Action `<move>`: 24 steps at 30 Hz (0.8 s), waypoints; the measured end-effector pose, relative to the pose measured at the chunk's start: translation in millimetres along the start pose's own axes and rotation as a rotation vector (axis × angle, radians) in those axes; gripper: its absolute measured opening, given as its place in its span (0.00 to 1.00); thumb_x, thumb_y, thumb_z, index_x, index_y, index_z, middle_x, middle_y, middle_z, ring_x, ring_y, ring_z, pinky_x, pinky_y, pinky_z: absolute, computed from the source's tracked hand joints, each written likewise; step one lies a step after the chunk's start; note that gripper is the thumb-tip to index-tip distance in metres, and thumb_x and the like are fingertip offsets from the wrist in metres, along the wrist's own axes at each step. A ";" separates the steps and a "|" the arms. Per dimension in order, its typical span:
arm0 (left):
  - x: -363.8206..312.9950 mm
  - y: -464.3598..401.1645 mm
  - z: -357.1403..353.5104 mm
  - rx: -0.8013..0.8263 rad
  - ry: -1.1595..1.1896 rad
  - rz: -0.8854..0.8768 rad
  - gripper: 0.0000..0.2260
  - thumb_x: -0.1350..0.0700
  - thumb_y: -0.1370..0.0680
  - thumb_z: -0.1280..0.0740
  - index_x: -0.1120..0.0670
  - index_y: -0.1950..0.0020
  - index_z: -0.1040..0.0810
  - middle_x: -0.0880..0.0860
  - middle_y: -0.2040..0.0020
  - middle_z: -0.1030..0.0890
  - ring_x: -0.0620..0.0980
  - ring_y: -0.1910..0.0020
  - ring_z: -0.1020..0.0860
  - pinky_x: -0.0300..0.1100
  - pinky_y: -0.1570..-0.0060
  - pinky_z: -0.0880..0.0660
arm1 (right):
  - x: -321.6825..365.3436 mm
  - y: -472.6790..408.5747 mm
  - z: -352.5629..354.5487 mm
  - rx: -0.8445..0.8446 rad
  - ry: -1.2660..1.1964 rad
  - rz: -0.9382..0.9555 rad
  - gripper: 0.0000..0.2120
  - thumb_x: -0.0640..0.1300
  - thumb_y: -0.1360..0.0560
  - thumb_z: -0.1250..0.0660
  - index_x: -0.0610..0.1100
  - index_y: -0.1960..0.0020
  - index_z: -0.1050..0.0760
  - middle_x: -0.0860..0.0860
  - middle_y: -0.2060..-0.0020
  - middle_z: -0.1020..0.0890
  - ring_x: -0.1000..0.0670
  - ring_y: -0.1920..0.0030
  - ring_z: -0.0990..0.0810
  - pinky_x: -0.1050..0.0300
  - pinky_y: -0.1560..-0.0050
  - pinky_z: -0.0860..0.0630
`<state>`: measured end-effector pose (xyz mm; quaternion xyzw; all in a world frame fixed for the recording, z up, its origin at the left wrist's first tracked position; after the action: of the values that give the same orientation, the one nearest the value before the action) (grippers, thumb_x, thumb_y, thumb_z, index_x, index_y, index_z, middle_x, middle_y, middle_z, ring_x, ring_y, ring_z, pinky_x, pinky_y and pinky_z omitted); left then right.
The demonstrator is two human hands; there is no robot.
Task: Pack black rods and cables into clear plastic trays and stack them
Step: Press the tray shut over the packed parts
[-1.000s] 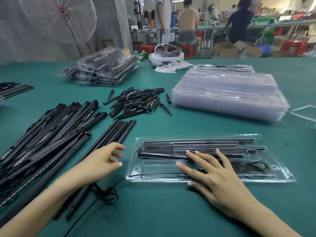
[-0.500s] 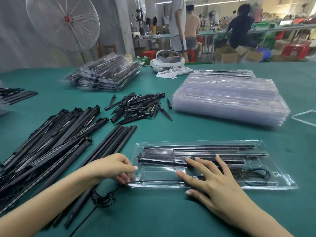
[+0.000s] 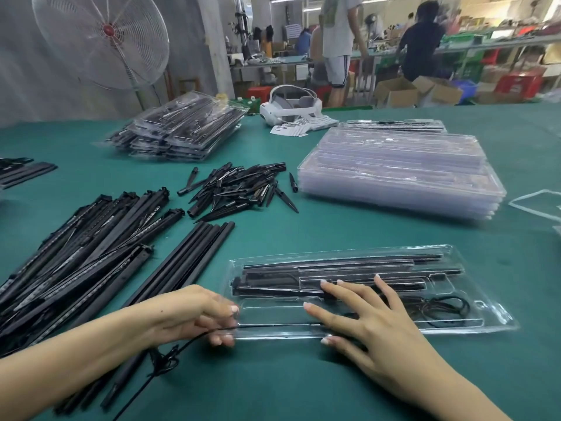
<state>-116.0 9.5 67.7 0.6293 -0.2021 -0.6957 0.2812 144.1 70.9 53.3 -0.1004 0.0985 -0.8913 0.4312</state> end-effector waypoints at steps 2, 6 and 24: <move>4.5 -1.2 0.6 -0.016 -0.043 0.006 0.03 0.67 0.21 0.38 0.65 0.55 0.28 0.60 0.67 0.26 0.57 0.70 0.19 0.37 0.76 0.28 | 0.0 1.1 -0.3 -0.014 -0.002 0.015 0.20 0.61 0.24 0.48 0.63 0.36 0.26 0.54 0.37 0.23 0.52 0.38 0.22 0.43 0.38 0.41; 7.5 0.9 2.9 0.020 0.036 -0.026 0.03 0.69 0.23 0.38 0.64 0.57 0.28 0.62 0.63 0.25 0.59 0.68 0.20 0.38 0.76 0.27 | -0.3 1.8 1.9 -0.025 -0.023 0.012 0.20 0.61 0.24 0.48 0.64 0.36 0.27 0.55 0.36 0.23 0.53 0.38 0.23 0.44 0.37 0.41; 8.6 2.5 -3.0 -0.023 -0.135 -0.134 0.06 0.68 0.21 0.38 0.62 0.56 0.32 0.56 0.70 0.22 0.57 0.71 0.20 0.39 0.77 0.28 | 0.9 3.9 2.3 -0.024 -0.029 0.007 0.20 0.61 0.24 0.48 0.63 0.35 0.27 0.55 0.36 0.24 0.53 0.39 0.23 0.43 0.38 0.41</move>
<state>-113.1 2.3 62.4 0.5897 -0.1701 -0.7562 0.2269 147.1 67.7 54.5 -0.1180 0.1032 -0.8870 0.4343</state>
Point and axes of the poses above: each hand's wrist, its own y-axis away from the middle knuckle, its own z-axis out of the back of the hand, x = y × z, the point moved 3 cm from there along -y, towards the middle knuckle
